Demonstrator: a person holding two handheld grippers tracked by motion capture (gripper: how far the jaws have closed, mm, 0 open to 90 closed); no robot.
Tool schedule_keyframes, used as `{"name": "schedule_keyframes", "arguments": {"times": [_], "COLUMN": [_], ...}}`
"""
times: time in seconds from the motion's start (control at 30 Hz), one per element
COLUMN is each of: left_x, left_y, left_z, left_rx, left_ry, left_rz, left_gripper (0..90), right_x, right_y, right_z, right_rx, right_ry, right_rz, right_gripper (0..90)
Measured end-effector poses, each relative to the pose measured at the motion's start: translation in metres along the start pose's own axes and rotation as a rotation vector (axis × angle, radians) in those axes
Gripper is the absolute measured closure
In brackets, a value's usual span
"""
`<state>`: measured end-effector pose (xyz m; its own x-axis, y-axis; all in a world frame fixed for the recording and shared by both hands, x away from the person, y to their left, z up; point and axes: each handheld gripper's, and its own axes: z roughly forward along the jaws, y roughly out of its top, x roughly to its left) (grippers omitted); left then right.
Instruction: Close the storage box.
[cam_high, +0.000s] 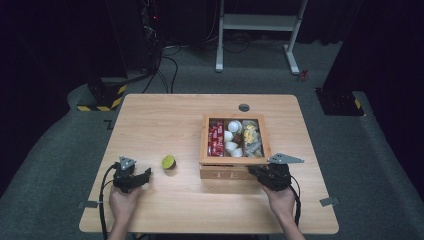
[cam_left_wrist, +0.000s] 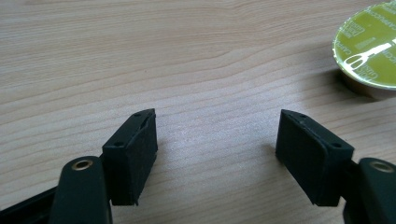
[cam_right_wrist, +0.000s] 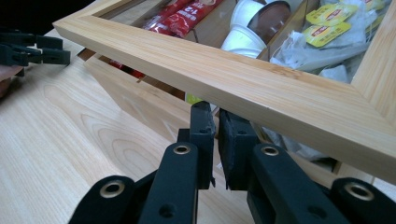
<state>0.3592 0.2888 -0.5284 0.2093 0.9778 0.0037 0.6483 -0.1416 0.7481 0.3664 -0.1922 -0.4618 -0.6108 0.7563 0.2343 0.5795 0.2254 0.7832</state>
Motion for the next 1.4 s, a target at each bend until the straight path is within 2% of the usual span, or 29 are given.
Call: {"name": "schedule_keyframes", "arguments": {"times": [0.53,0.67,0.73,1.07,1.4], "left_x": [0.000,0.000,0.000,0.000,0.000], "left_y": [0.000,0.000,0.000,0.000,0.000], "left_z": [0.000,0.000,0.000,0.000,0.000], "left_rx": [0.000,0.000,0.000,0.000,0.001], "left_ry": [0.000,0.000,0.000,0.000,-0.001], "left_rz": [0.000,0.000,0.000,0.000,0.000], "left_gripper": [29.4,29.4,29.4,29.4,29.4], "right_x": [0.000,0.000,0.000,-0.002,-0.017], "right_y": [-0.014,-0.012,-0.009,-0.003,0.007], "right_z": [0.000,-0.008,-0.013,-0.022,-0.036], "right_rx": [0.042,0.012,-0.007,-0.042,-0.093], "right_ry": [0.018,0.022,0.021,0.011,-0.036], "right_rz": [0.006,0.013,-0.001,-0.003,0.011], "right_gripper": [81.8,80.6,77.9,71.7,62.0]}}
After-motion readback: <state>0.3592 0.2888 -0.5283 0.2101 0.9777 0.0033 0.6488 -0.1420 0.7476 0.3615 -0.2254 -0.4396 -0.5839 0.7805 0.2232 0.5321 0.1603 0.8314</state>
